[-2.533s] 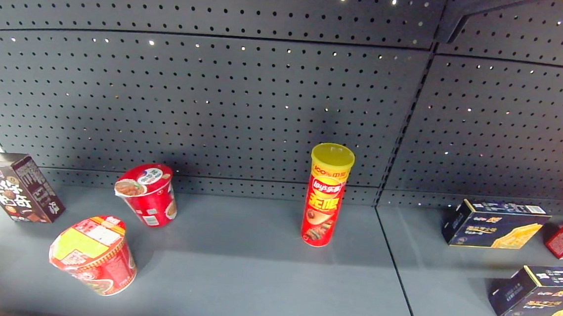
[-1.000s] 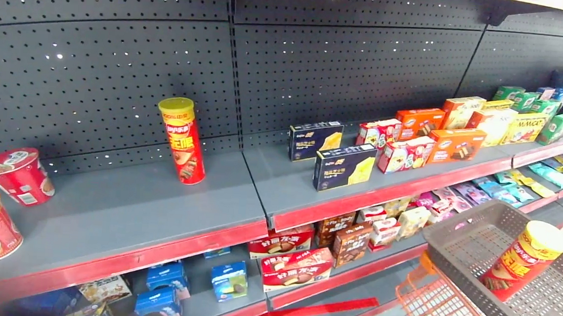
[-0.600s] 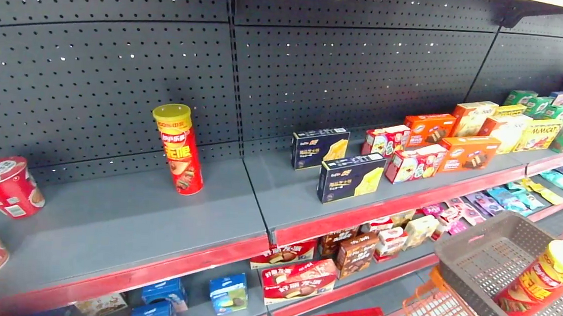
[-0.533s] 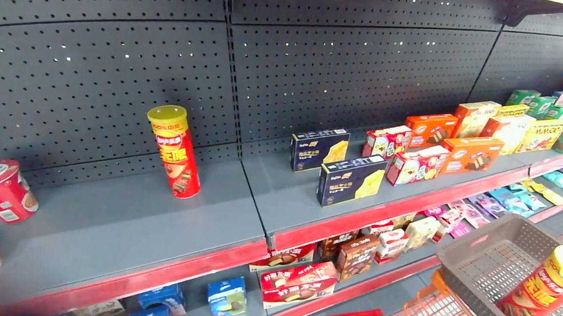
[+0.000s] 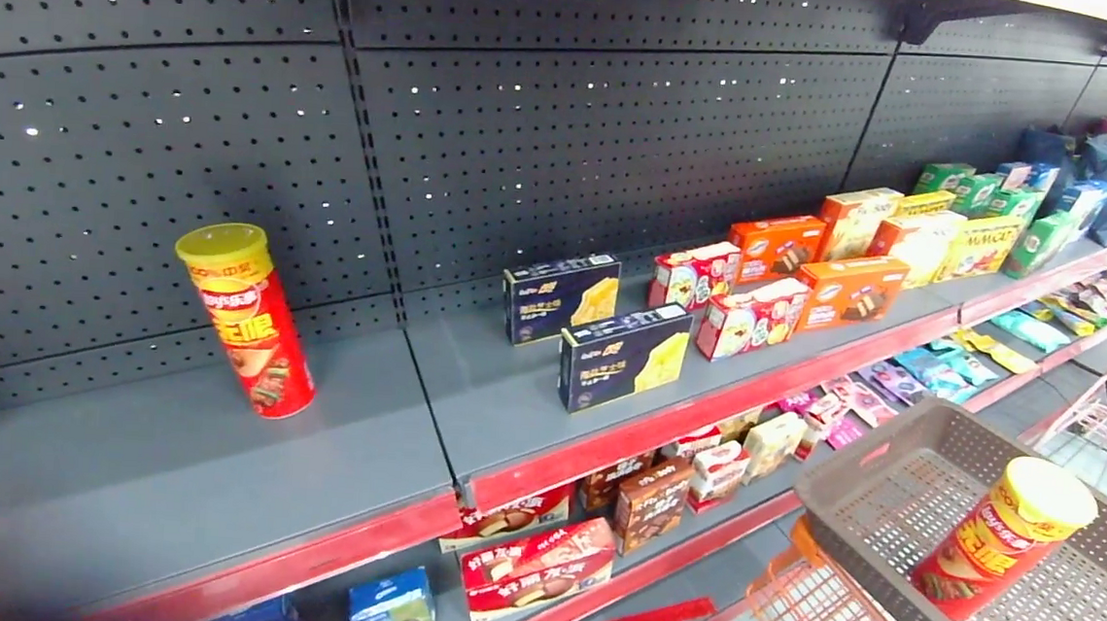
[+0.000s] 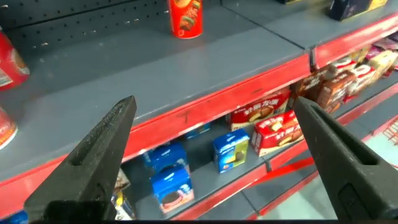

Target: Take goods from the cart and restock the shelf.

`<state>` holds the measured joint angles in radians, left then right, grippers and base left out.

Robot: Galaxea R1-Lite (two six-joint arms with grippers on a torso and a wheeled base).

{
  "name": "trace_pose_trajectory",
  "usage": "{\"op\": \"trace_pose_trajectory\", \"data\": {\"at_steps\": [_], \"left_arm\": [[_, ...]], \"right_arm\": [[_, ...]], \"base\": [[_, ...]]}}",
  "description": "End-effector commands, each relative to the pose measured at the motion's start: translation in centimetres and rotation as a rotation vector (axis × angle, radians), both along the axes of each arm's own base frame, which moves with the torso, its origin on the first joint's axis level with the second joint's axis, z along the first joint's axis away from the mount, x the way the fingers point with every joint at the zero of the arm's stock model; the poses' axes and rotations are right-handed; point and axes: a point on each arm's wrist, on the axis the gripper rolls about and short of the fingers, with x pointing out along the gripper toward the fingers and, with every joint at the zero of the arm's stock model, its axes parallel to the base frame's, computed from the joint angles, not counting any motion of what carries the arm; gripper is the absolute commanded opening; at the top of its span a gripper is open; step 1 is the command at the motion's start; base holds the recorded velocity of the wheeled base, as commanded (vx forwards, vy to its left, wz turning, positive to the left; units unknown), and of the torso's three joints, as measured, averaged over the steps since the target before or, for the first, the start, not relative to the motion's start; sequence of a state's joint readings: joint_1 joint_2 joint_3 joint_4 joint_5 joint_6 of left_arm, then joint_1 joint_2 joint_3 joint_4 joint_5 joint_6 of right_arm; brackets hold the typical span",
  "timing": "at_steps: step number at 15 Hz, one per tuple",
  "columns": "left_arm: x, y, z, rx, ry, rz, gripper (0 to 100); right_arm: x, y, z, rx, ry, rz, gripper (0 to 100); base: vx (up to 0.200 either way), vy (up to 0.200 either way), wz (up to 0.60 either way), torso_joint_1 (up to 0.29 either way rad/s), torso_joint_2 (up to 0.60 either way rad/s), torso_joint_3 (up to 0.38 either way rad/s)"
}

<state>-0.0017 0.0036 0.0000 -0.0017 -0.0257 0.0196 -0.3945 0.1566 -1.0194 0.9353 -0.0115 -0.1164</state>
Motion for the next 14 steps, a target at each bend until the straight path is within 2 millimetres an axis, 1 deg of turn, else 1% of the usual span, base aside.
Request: {"op": "trace_pose_trajectory", "data": {"at_steps": [1, 2, 6, 14], "left_arm": [[0.01, 0.0, 0.0, 0.0, 0.001, 0.0, 100], [0.01, 0.0, 0.0, 0.0, 0.001, 0.0, 100], [0.01, 0.0, 0.0, 0.0, 0.001, 0.0, 100], [0.01, 0.0, 0.0, 0.0, 0.001, 0.0, 100]], "right_arm": [[0.01, -0.01, 0.0, 0.0, 0.0, -0.001, 100], [0.02, -0.01, 0.04, 0.0, 0.0, -0.001, 100], [-0.02, -0.02, 0.08, -0.002, -0.003, 0.001, 100], [-0.16, 0.04, -0.08, -0.037, -0.001, 0.003, 100]], "base": [[0.0, 0.0, 0.0, 0.0, 0.0, 0.0], [0.0, 0.0, 0.0, 0.0, 0.0, 0.0], [0.0, 0.0, -0.6, -0.002, 0.0, 0.004], [0.0, 0.0, 0.0, 0.0, 0.0, 0.0]]}}
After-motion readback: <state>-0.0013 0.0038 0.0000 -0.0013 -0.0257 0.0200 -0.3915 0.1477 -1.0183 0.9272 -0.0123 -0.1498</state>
